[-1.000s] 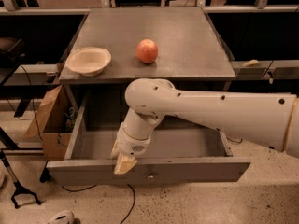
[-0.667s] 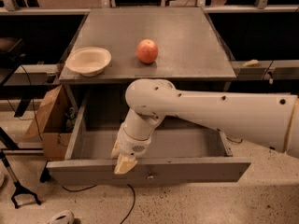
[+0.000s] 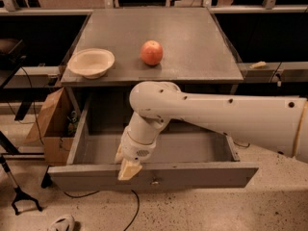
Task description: Open top drawer
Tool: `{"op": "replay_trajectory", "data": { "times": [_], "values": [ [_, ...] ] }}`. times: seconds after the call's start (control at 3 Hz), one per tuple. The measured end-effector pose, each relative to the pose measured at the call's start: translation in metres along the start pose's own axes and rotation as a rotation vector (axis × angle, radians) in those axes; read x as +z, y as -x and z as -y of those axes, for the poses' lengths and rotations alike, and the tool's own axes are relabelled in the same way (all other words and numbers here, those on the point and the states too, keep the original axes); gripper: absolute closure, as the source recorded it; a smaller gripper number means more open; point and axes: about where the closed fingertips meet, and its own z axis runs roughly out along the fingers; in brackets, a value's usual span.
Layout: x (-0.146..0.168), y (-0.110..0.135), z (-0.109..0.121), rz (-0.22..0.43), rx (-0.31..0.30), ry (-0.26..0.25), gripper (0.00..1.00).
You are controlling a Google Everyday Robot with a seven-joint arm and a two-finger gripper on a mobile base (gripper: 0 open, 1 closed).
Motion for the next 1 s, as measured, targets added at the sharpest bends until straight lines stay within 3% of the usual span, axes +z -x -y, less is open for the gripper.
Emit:
{"op": "replay_trajectory", "data": {
  "times": [0.33,0.67,1.0],
  "values": [
    [0.0000,0.0000,0.0000,0.000,0.000,0.000,0.11],
    [0.0000,0.0000,0.0000,0.000,0.000,0.000,0.00],
    [0.0000,0.0000,0.0000,0.000,0.000,0.000,0.00]
  ]
}}
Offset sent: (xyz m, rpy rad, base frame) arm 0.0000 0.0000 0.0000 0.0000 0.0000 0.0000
